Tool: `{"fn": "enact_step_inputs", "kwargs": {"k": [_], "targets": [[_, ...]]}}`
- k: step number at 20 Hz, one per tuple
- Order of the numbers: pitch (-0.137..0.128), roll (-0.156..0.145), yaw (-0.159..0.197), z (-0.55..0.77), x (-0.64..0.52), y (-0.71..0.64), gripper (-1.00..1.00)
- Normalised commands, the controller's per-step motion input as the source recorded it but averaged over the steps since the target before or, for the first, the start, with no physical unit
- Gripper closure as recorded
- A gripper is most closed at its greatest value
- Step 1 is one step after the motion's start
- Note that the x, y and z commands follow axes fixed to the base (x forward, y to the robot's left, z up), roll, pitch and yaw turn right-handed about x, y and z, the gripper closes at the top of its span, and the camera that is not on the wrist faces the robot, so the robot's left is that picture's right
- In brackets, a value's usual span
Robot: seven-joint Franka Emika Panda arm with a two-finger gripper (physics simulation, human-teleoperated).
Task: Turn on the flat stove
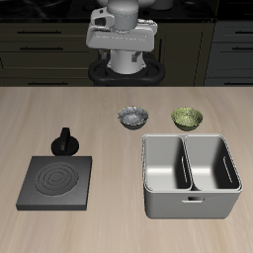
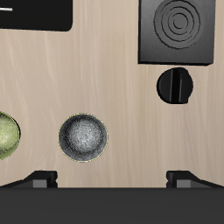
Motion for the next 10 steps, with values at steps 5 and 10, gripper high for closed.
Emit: {"fn": "enact_step_inputs", "kwargs": {"k": [5, 10], "targets": [[-0.003, -0.006, -0.027, 0.02, 0.08, -0.27, -1.00], [0.013, -0.005, -0.049, 0.01, 0.13, -0.50, -1.00]]}}
